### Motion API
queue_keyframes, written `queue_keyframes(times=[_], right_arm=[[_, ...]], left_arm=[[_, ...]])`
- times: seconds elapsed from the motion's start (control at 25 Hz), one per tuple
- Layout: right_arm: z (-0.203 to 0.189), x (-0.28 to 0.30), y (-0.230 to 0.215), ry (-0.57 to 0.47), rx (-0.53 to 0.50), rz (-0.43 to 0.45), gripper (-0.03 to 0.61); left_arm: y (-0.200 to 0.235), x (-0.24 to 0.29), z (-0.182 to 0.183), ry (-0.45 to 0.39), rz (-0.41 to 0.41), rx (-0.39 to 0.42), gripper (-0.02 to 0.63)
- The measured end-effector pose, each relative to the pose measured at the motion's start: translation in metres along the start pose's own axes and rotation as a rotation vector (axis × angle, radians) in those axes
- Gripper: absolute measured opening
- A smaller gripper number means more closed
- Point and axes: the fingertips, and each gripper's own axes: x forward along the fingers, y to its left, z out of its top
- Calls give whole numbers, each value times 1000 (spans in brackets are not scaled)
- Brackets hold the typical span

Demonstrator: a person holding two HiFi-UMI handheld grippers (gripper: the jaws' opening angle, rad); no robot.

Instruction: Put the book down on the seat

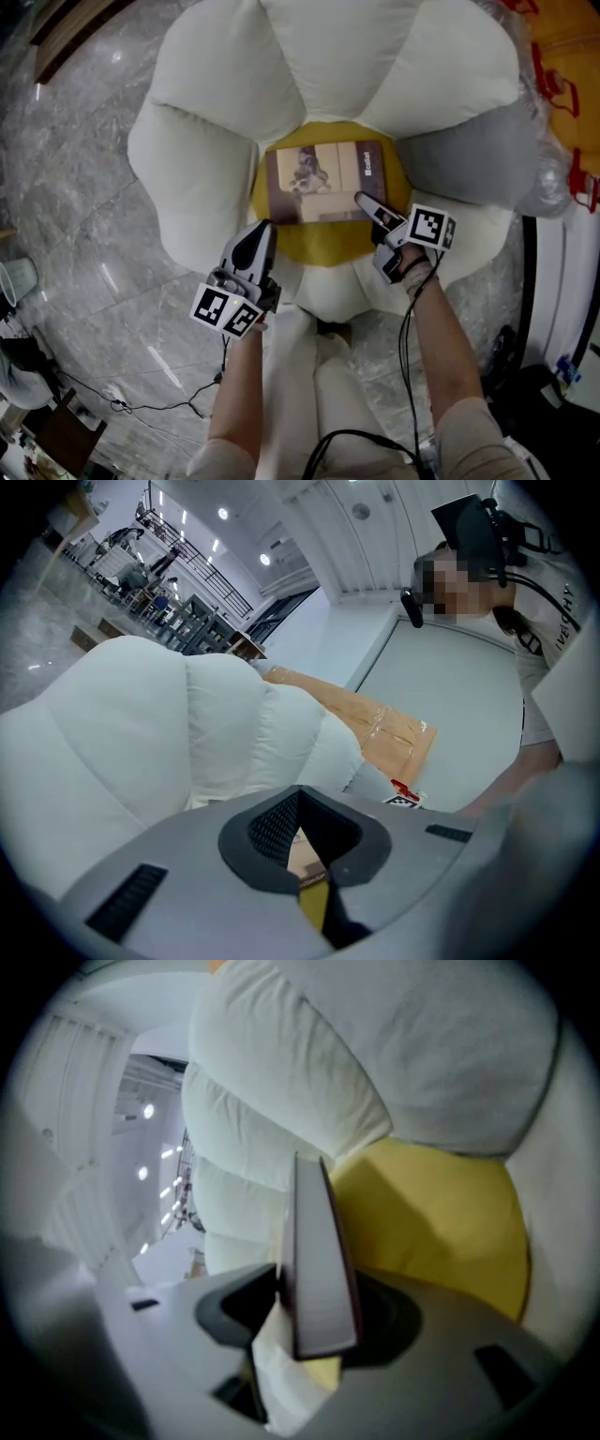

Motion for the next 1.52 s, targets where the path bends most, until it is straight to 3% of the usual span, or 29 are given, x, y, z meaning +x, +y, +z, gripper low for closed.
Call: queue_keyframes(times=[0.6,1.52], right_arm=[[0,4,-25,-8,-52,-111,278],[-5,-17,-34,-7,-96,-143,285]], left_arm=[[2,-3,-8,-2,-2,12,23],[-8,-12,-3,-17,-6,24,23]])
